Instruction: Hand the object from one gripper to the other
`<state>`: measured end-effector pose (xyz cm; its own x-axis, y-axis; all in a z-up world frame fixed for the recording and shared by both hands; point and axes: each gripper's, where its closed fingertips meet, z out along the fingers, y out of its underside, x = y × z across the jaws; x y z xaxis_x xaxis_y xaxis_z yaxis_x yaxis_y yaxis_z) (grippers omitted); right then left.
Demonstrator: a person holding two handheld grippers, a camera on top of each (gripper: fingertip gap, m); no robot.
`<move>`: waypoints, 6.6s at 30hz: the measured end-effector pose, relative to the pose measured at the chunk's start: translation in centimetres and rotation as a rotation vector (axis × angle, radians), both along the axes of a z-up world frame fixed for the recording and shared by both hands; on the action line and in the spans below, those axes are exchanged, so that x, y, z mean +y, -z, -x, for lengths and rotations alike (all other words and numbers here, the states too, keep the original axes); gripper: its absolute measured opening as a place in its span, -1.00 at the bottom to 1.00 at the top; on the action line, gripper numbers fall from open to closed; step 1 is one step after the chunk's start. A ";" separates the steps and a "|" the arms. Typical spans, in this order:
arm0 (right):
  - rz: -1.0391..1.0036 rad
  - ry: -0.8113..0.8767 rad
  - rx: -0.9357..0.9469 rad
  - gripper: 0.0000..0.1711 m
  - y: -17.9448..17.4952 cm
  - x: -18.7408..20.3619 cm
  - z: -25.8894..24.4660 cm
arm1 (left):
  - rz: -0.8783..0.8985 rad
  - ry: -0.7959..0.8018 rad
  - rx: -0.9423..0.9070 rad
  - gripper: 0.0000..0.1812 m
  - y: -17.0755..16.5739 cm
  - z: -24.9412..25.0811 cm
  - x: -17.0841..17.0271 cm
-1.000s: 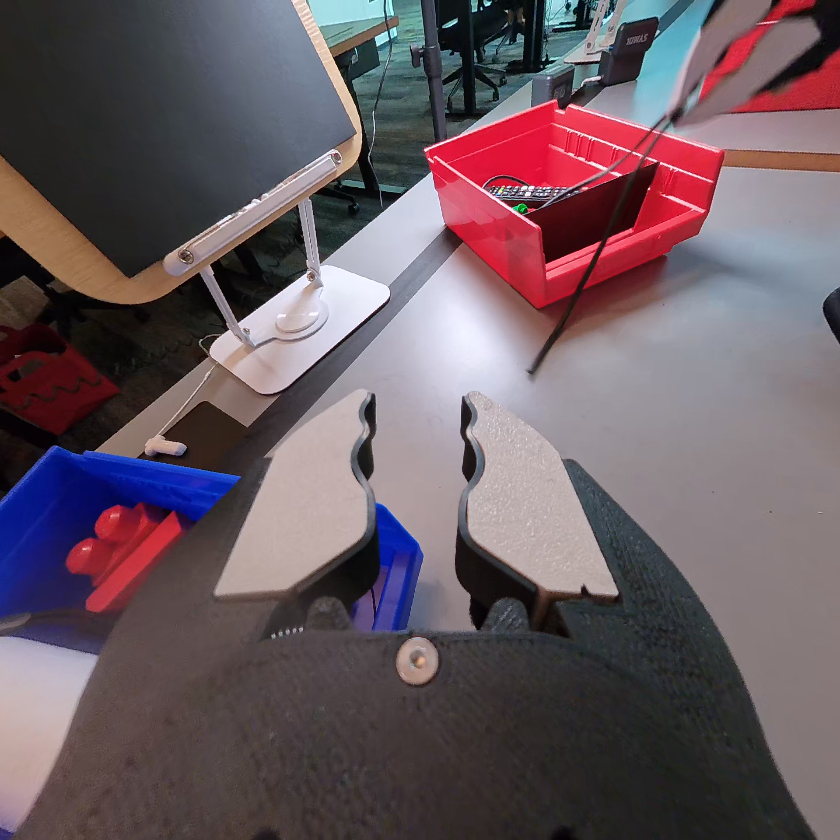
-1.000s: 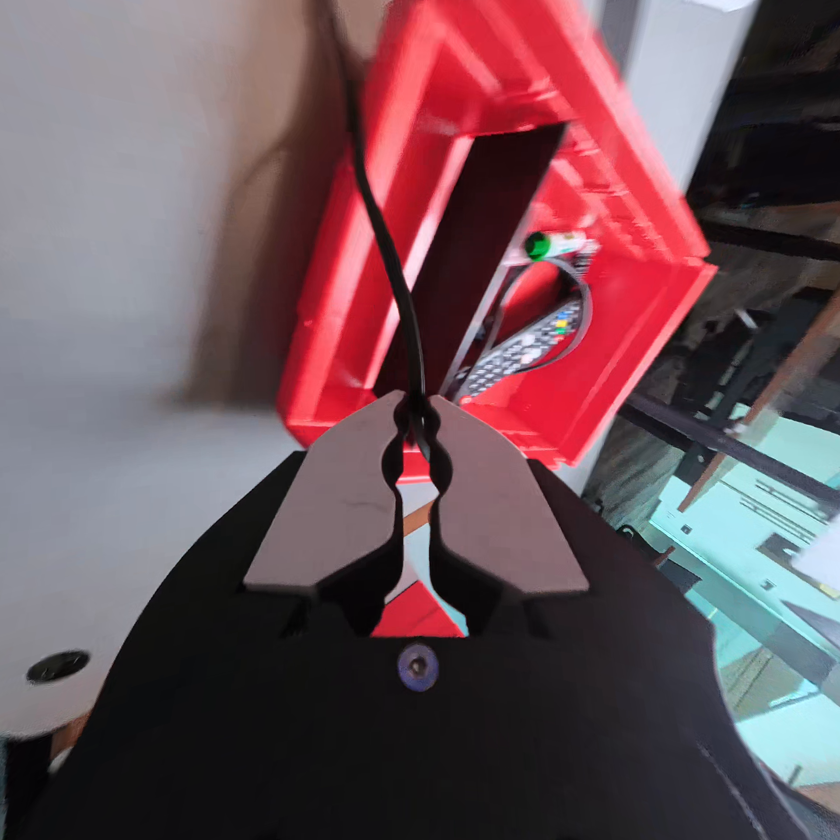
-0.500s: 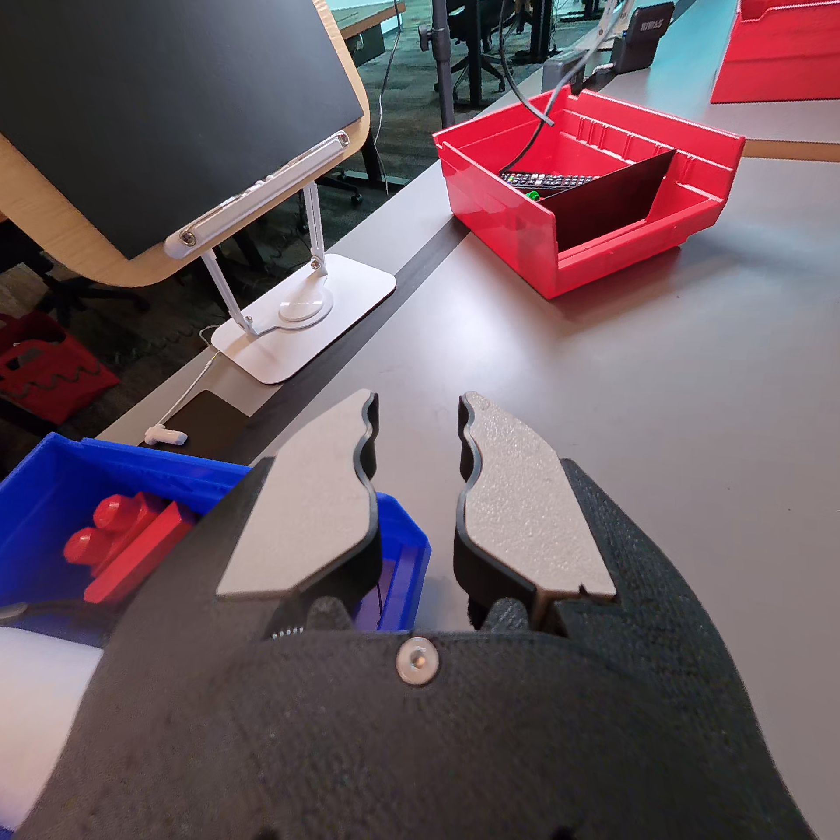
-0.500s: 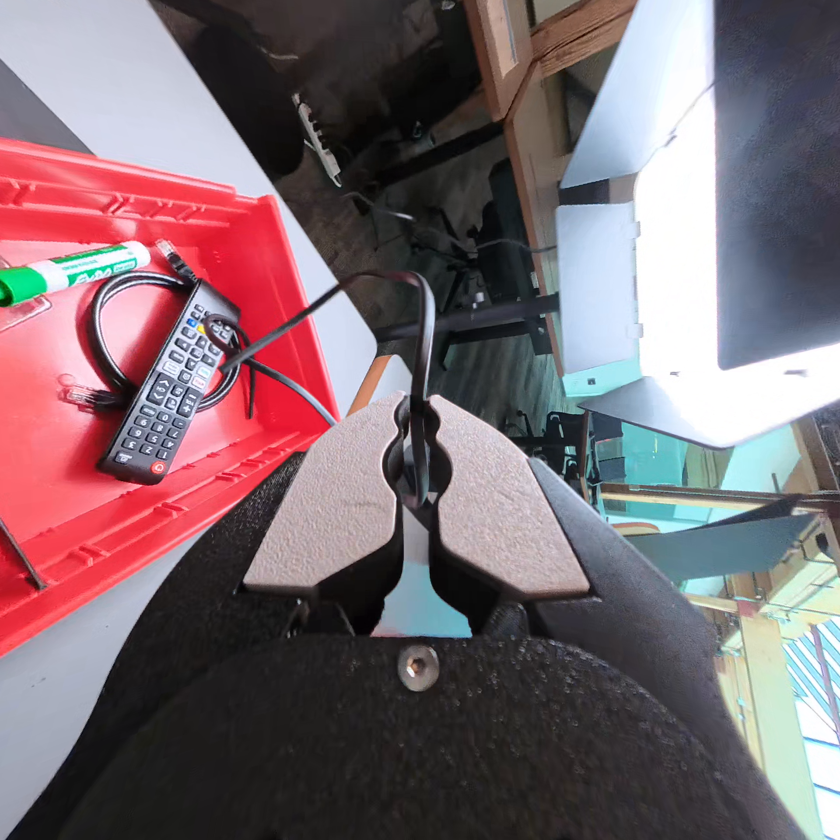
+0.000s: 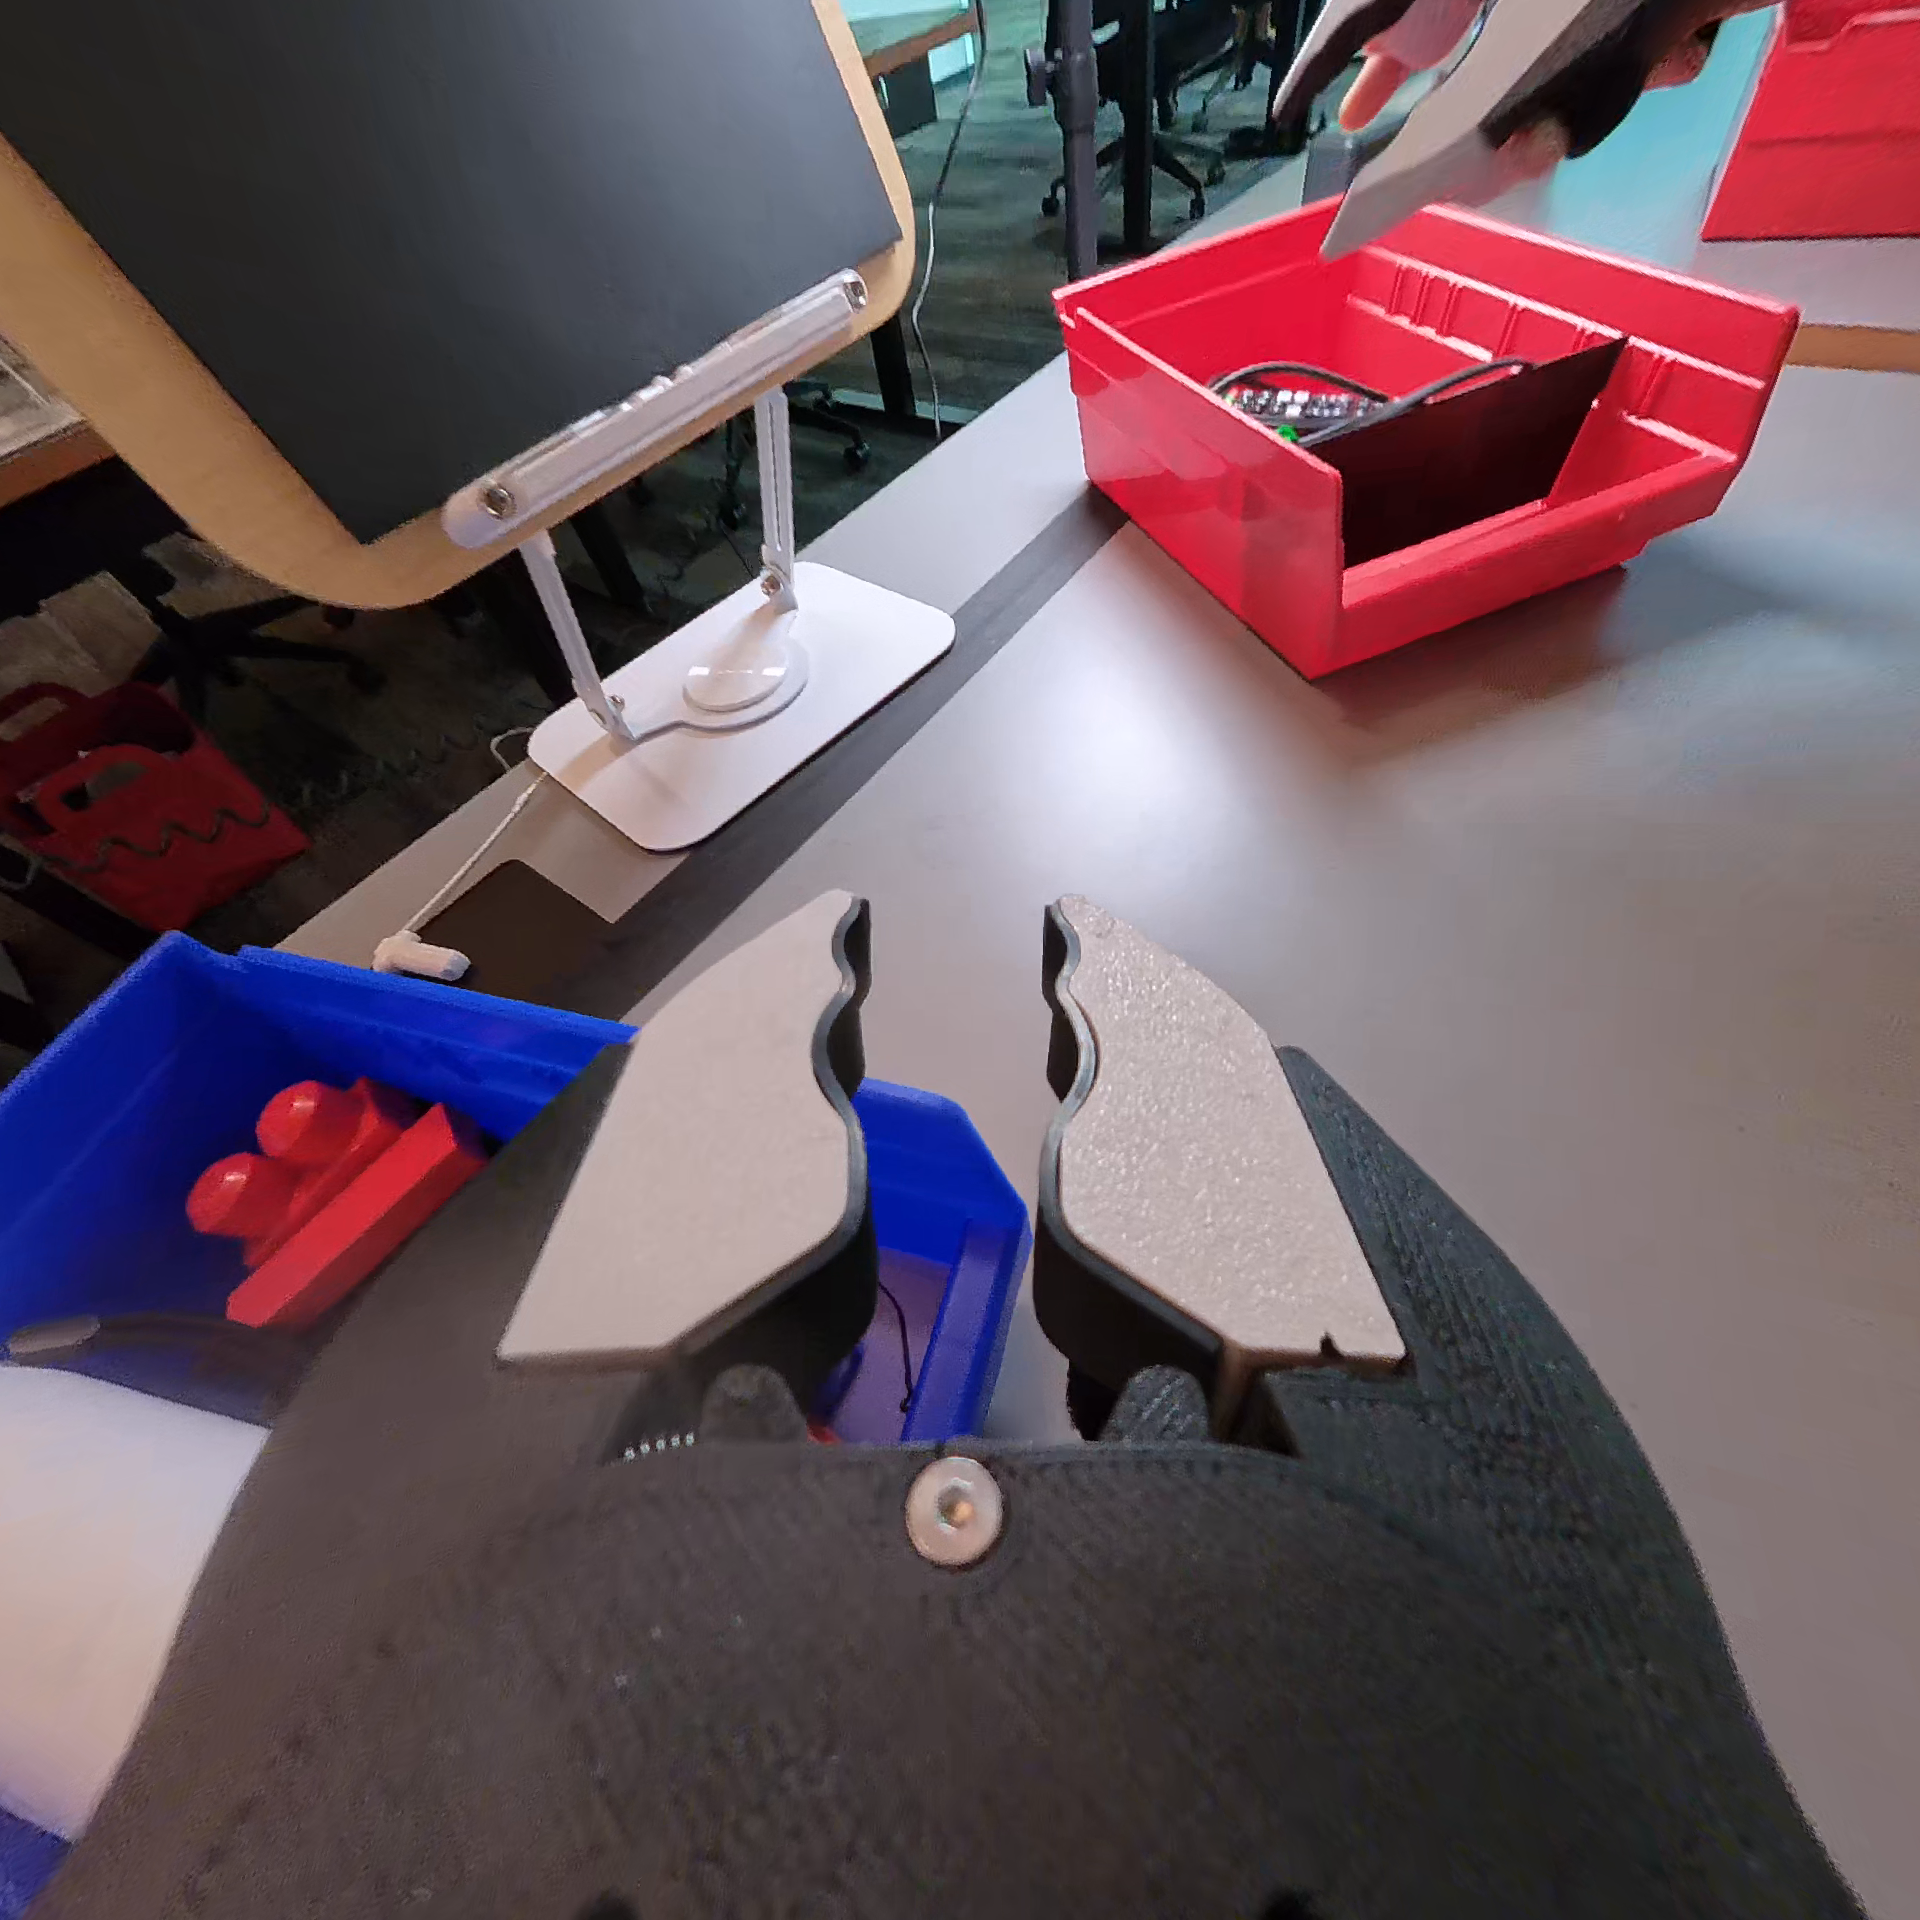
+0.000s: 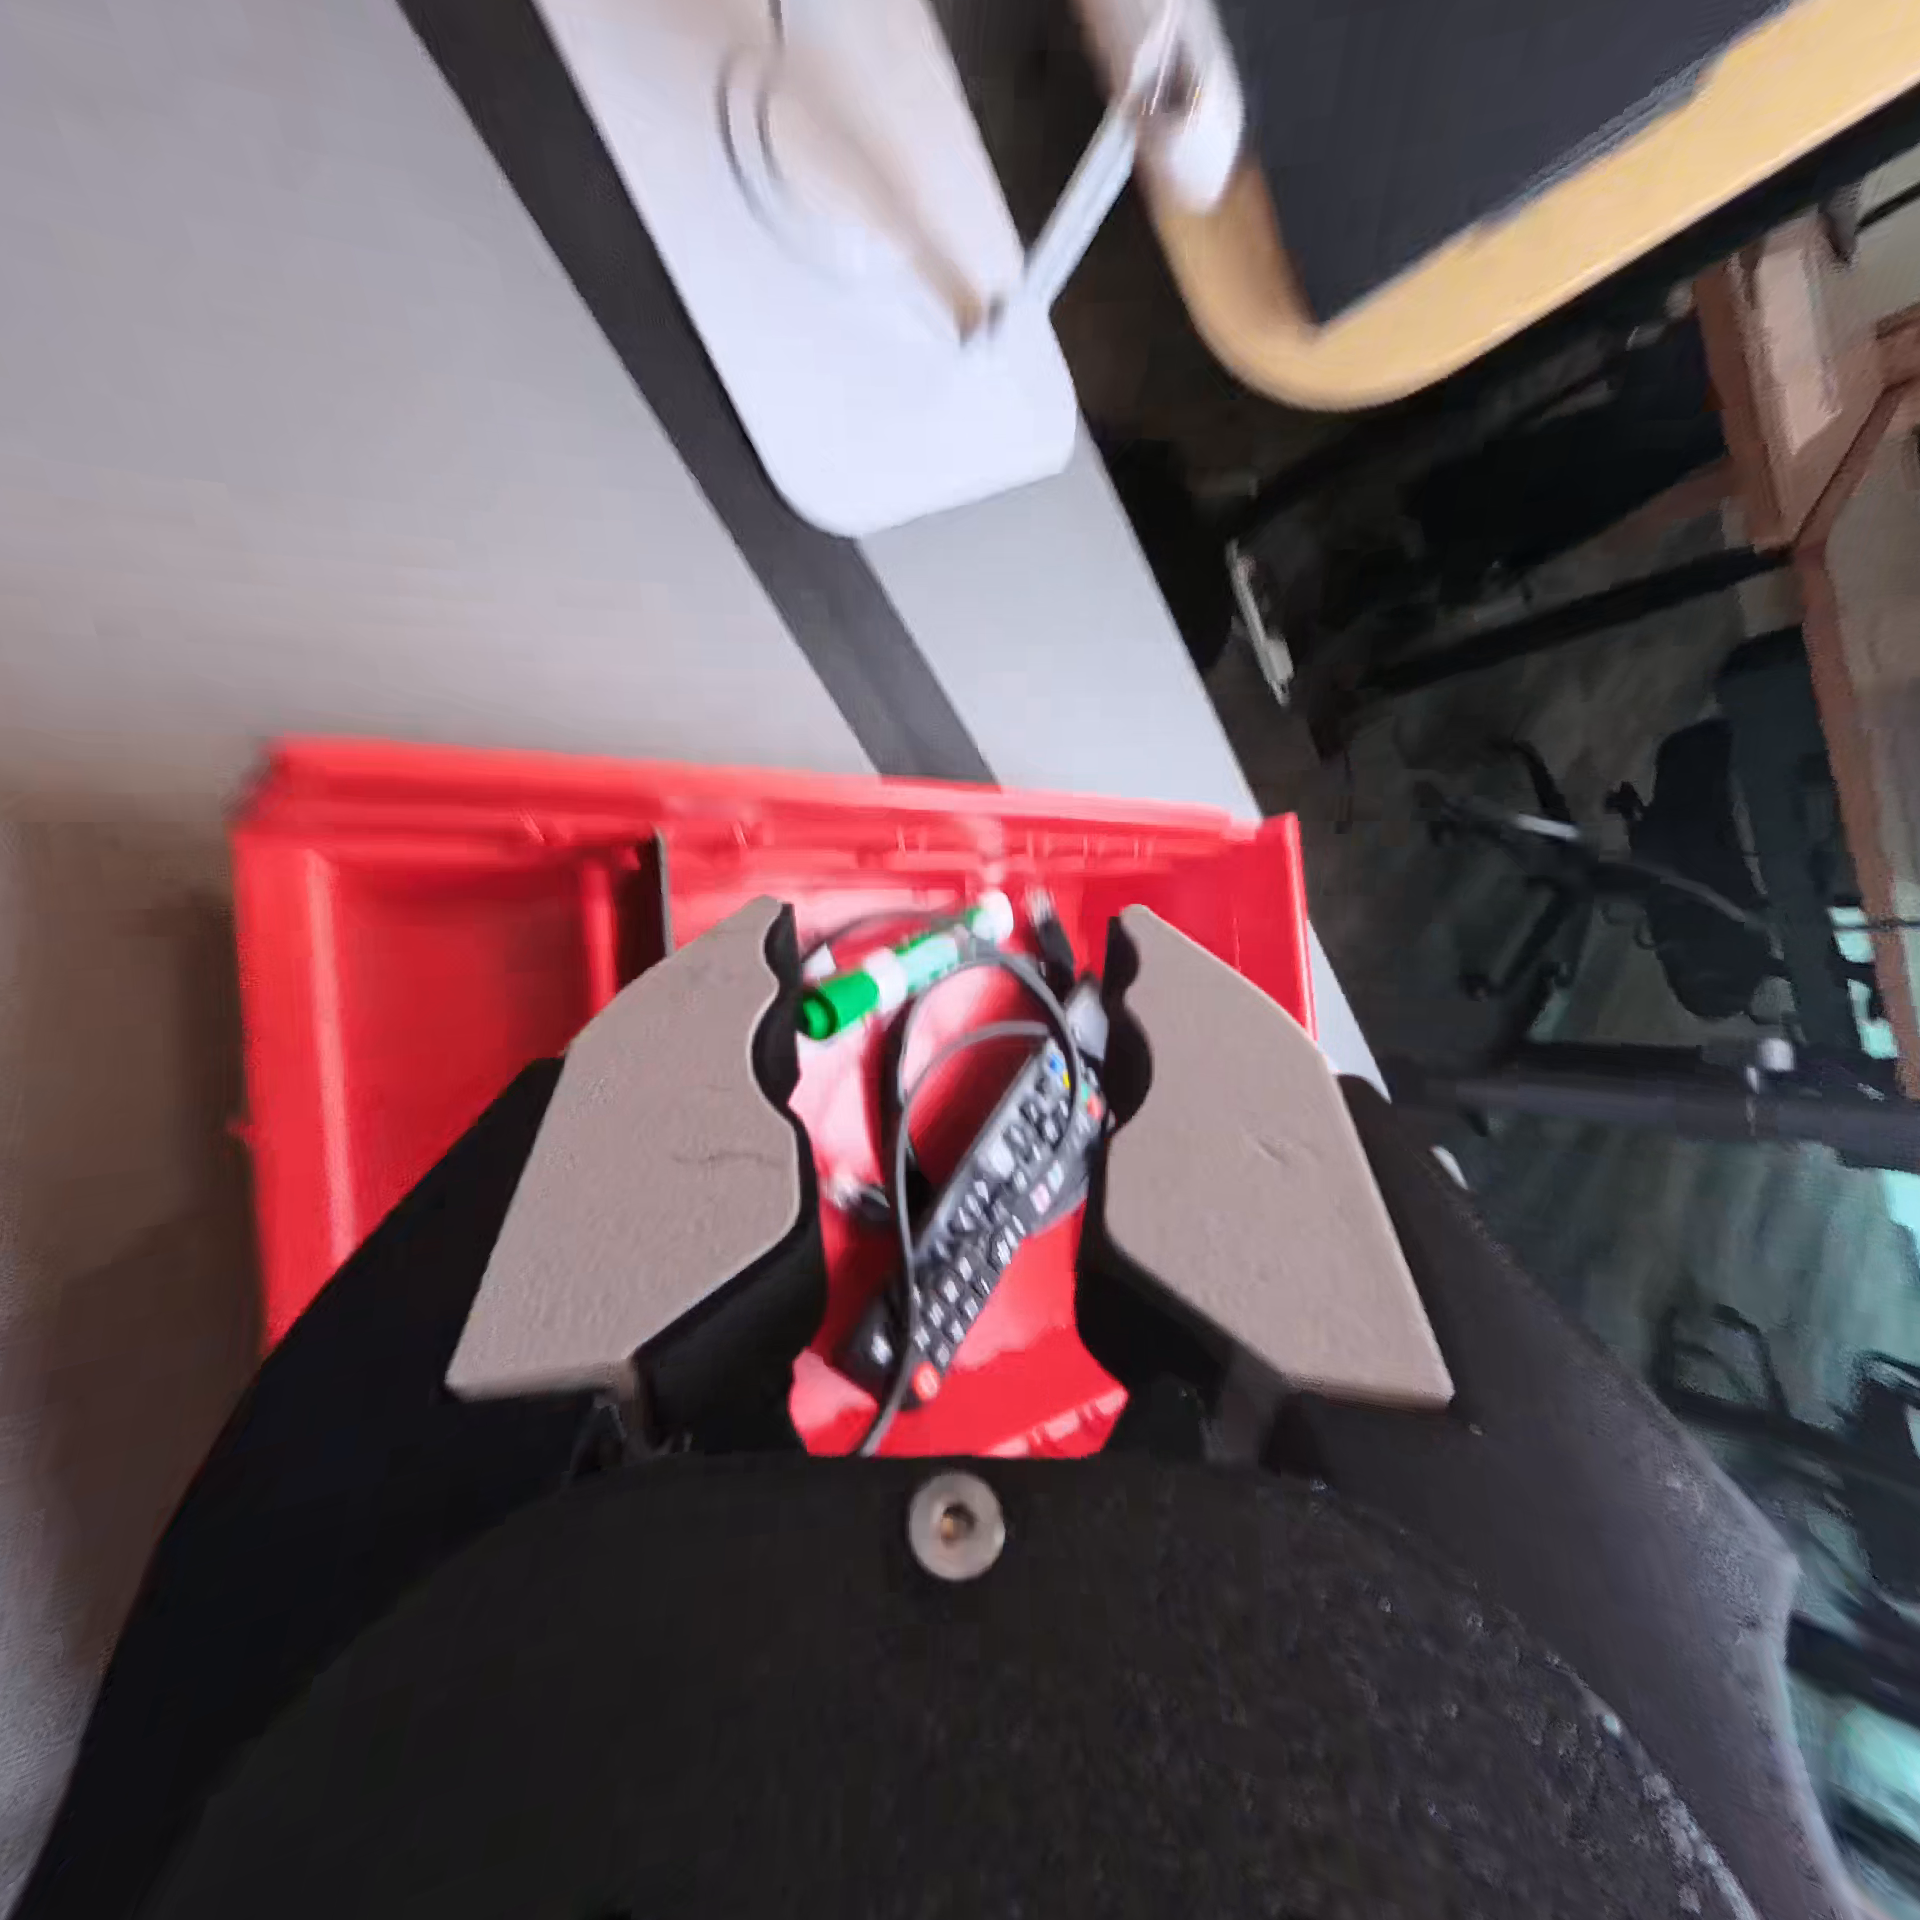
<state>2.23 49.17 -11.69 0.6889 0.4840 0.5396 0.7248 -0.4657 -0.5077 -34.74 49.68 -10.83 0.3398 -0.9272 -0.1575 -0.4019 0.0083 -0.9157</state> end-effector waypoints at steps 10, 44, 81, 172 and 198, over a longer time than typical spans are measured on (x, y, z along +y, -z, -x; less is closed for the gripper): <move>-0.399 -0.159 0.798 -0.44 -7.1 -8.0 14.4 | -0.069 -0.256 -0.193 -0.67 -4.7 6.0 4.0; -0.368 -0.300 0.657 -0.95 7.2 -11.2 20.9 | 0.271 -0.291 0.815 -0.52 12.2 6.9 18.5; -0.562 -0.625 1.455 -0.36 -18.6 -13.4 27.6 | 0.278 0.618 -1.201 -0.82 -19.6 -5.4 -13.5; -0.109 -0.702 0.050 -0.60 -2.2 -14.0 26.6 | -0.412 0.478 0.240 -0.55 -1.8 -8.9 -13.6; -0.025 -0.724 0.463 -0.60 -5.1 -15.5 28.7 | -0.166 0.616 0.086 -0.56 -1.8 -9.9 -16.1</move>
<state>-26.44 33.72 -6.59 0.3681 0.8810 0.2973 0.5566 0.0474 -0.8295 -24.81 33.57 -9.04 -0.2676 -0.9094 -0.3183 -0.3498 0.3995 -0.8474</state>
